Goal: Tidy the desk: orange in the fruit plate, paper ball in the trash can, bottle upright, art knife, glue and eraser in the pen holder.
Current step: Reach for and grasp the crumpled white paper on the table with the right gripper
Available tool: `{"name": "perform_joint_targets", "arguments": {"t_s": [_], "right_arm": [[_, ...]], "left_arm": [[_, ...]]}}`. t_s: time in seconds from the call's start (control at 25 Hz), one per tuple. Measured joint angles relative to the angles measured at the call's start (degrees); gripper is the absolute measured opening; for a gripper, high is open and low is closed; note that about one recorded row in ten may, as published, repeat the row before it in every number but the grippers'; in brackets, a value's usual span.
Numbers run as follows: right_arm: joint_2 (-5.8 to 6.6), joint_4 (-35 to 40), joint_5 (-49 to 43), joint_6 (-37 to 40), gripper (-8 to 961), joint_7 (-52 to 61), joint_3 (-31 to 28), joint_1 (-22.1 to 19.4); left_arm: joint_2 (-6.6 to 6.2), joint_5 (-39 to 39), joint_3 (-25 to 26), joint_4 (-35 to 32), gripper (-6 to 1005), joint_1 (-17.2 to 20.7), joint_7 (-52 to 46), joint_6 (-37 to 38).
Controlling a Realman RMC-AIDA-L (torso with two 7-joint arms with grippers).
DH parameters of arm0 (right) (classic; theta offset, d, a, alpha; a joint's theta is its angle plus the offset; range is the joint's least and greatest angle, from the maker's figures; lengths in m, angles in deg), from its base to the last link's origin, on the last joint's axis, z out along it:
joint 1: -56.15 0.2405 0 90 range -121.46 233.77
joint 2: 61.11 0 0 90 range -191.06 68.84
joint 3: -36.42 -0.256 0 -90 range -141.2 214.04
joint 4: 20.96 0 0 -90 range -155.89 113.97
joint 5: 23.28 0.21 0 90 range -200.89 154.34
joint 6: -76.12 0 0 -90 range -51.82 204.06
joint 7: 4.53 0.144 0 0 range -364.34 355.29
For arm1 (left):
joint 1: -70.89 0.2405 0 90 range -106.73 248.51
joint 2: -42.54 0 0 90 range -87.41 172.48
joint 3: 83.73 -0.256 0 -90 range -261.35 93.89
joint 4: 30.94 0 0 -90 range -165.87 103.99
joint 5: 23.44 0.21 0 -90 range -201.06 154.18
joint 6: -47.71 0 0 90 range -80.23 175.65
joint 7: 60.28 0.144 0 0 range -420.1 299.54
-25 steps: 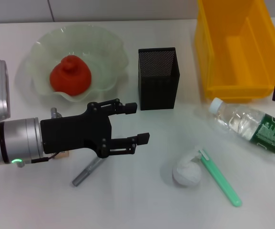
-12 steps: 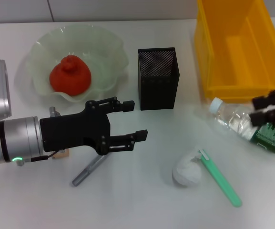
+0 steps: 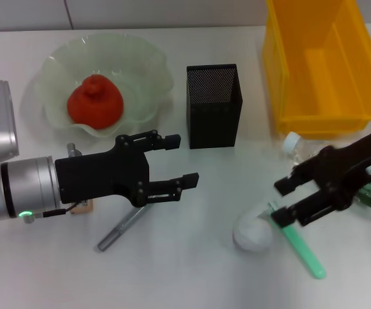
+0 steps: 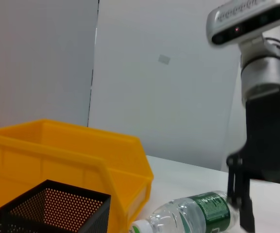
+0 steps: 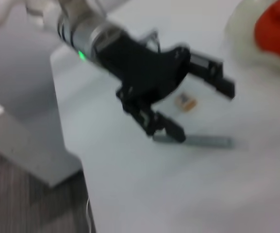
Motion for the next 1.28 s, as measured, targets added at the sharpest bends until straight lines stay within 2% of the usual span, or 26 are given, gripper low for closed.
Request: {"name": "perform_joint_targets", "arguments": {"t_s": [0.16,0.36,1.28], "right_arm": [[-0.82,-4.47,-2.88,-2.23,725,-0.12,3.70,2.69],[-1.61,-5.52,-5.55,-4.50,725,1.17,7.45,3.91],[-1.97,-8.61,-6.69,-12.70,722,4.57,15.85,6.28]], "left_arm": [[0.01,-0.02,0.00,0.00,785,-0.15,0.34,-0.07],[0.09,-0.03,0.00,0.07,785,-0.28,0.37,-0.09],[0.09,-0.02,0.00,0.09,785,-0.20,0.45,-0.84]]}}
